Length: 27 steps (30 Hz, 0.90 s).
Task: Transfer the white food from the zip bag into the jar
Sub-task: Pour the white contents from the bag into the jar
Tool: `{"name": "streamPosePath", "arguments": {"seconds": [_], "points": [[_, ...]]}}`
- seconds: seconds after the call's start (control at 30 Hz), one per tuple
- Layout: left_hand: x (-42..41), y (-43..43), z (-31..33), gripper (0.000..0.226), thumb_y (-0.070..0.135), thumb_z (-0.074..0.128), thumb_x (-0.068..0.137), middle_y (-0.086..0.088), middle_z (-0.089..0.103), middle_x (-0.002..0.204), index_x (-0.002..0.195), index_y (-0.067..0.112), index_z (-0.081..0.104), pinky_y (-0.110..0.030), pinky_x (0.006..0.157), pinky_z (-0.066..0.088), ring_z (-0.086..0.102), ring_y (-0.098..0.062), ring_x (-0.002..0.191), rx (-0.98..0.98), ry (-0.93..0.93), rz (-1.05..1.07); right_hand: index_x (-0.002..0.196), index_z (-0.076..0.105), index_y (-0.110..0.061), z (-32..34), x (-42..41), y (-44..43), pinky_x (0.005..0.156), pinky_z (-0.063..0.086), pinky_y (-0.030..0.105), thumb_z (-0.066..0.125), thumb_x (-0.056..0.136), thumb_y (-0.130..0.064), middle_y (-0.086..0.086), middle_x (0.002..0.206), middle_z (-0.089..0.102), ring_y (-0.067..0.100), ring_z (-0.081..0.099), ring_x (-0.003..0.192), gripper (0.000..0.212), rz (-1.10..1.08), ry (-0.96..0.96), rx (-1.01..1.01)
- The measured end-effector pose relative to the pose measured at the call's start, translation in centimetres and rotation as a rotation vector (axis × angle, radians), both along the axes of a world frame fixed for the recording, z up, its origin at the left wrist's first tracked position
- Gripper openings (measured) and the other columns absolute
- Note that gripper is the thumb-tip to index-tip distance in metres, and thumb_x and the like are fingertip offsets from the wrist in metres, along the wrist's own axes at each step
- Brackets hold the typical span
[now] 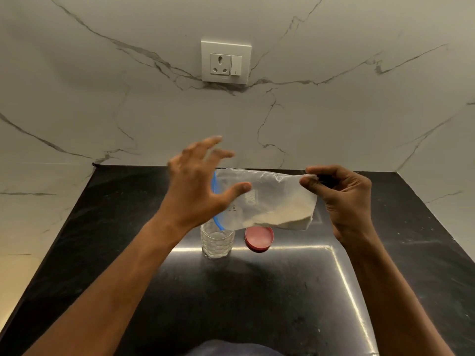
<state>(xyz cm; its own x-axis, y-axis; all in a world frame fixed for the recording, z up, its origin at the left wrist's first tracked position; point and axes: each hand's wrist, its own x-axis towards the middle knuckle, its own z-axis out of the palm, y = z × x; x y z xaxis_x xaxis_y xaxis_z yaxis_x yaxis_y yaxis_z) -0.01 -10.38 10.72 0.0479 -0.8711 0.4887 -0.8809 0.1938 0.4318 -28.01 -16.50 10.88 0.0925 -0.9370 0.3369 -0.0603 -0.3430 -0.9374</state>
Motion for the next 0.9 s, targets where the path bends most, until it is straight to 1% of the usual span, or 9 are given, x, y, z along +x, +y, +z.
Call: {"name": "streamPosePath", "arguments": {"seconds": [0.07,0.17,0.3,0.37,0.43,0.53,0.7,0.83,0.9], "points": [[-2.4,-1.2,1.7,0.069,0.073,0.059,0.087,0.008,0.051,0.156,0.144,0.033,0.057,-0.04,0.11,0.023,0.044,-0.016,0.145,0.07,-0.118,-0.158,0.103,0.075,-0.003,0.0,0.1,0.0,0.078,0.06,0.024,0.079,0.083,0.002,0.009,0.093,0.075,0.011,0.073,0.084,0.021,0.003,0.012,0.006],[-5.7,-3.7,2.8,0.053,0.058,0.06,0.097,0.009,0.063,0.144,0.144,0.034,0.057,-0.042,0.108,0.025,0.054,-0.015,0.133,0.256,-0.211,-0.316,0.102,0.075,-0.005,0.1,0.1,0.1,0.08,0.063,0.03,0.079,0.084,0.0,0.01,0.096,0.075,0.017,0.074,0.088,0.02,0.027,0.01,0.01],[-7.0,-5.4,2.8,0.021,0.036,0.062,0.103,0.005,0.078,0.109,0.115,0.028,0.077,-0.047,0.106,0.039,0.068,-0.018,0.102,0.308,-0.166,-0.33,0.104,0.075,-0.008,0.3,0.0,0.3,0.081,0.065,0.034,0.081,0.081,-0.001,0.006,0.093,0.074,0.015,0.074,0.085,0.024,0.038,0.017,0.027],[-7.0,-5.4,2.6,0.017,0.031,0.063,0.103,0.006,0.078,0.106,0.109,0.028,0.078,-0.047,0.103,0.041,0.068,-0.017,0.1,0.306,-0.121,-0.341,0.109,0.075,-0.011,0.2,-0.3,0.2,0.083,0.065,0.037,0.083,0.078,-0.009,0.007,0.098,0.073,0.017,0.073,0.089,0.033,0.044,0.028,0.047],[-7.0,-5.2,2.3,0.017,0.029,0.063,0.103,0.007,0.079,0.107,0.107,0.028,0.079,-0.046,0.102,0.04,0.068,-0.015,0.101,0.303,-0.075,-0.365,0.123,0.071,-0.018,-0.2,-0.8,-0.2,0.087,0.062,0.036,0.085,0.073,-0.02,0.002,0.114,0.072,0.017,0.071,0.104,0.052,0.078,0.139,0.095],[-6.9,-5.1,1.6,0.018,0.029,0.062,0.103,0.006,0.079,0.107,0.107,0.026,0.08,-0.046,0.103,0.037,0.068,-0.016,0.102,0.295,-0.055,-0.368,0.135,0.064,-0.024,-1.3,-1.2,-0.5,0.091,0.062,0.036,0.085,0.072,-0.03,-0.003,0.126,0.07,0.015,0.068,0.115,0.067,0.218,0.259,0.272],[-6.9,-4.9,1.4,0.02,0.029,0.062,0.103,0.004,0.079,0.112,0.113,0.024,0.08,-0.047,0.106,0.035,0.069,-0.019,0.107,0.275,-0.039,-0.356,0.107,0.076,-0.017,-2.8,-0.6,0.0,0.09,0.063,0.039,0.077,0.077,-0.033,-0.002,0.102,0.081,0.021,0.077,0.101,0.034,0.188,0.206,0.3],[-6.7,-4.8,1.2,0.022,0.031,0.062,0.103,0.004,0.079,0.113,0.116,0.025,0.079,-0.043,0.105,0.031,0.068,-0.018,0.108,0.244,-0.014,-0.324,0.099,0.077,-0.007,-3.0,-0.1,-0.1,0.088,0.062,0.048,0.085,0.065,-0.041,0.011,0.099,0.079,0.033,0.075,0.098,0.048,0.105,0.163,0.232],[-6.4,-4.7,1.0,0.022,0.033,0.064,0.102,0.004,0.079,0.113,0.116,0.025,0.079,-0.041,0.102,0.03,0.068,-0.017,0.107,0.225,-0.022,-0.311,0.097,0.078,-0.011,-3.0,0.1,-0.1,0.087,0.061,0.048,0.084,0.064,-0.043,0.01,0.099,0.079,0.034,0.074,0.099,0.047,0.103,0.159,0.219]]}}
